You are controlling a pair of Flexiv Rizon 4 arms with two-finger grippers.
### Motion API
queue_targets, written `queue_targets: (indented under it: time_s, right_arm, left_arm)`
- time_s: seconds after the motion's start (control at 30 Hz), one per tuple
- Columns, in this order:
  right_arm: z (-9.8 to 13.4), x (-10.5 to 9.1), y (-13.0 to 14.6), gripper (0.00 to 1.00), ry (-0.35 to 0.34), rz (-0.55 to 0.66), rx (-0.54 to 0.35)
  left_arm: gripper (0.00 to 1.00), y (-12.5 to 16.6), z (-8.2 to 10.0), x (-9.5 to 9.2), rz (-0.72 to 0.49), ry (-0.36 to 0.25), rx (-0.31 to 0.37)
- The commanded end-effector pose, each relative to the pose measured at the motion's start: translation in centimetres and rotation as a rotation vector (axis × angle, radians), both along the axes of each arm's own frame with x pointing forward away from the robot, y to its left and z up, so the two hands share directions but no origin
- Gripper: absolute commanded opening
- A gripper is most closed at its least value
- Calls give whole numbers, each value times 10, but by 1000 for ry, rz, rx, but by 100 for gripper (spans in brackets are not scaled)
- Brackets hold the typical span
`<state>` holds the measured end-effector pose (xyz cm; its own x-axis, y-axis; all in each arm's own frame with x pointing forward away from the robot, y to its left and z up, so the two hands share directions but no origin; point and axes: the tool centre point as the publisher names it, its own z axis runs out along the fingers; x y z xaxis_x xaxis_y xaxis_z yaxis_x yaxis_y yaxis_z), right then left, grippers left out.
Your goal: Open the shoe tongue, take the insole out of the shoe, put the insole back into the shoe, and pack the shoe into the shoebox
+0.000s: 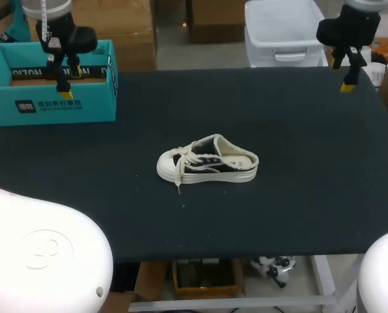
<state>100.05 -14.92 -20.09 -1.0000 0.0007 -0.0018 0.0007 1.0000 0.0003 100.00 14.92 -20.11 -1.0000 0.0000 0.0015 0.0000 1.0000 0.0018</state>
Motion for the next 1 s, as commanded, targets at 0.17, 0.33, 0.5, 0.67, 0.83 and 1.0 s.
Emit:
queue_targets:
  time_s: [0.17, 0.33, 0.5, 0.67, 0.83, 1.0]
  right_arm:
    - [1, 0, 0, 100, 1, 0, -1]
    - [1, 0, 0, 100, 1, 0, -1]
    - [1, 0, 0, 100, 1, 0, -1]
    - [1, 0, 0, 100, 1, 0, -1]
    - [1, 0, 0, 100, 1, 0, -1]
    - [-6, -7, 6, 100, 24, -23, 46]
  left_arm:
    - [100, 0, 0, 0, 0, 0, 0]
    - [100, 0, 0, 0, 0, 0, 0]
    - [100, 0, 0, 0, 0, 0, 0]
    - [100, 0, 0, 0, 0, 0, 0]
    - [100, 0, 0, 0, 0, 0, 0]
    - [100, -8, 7, -10, 46, -2, -35]
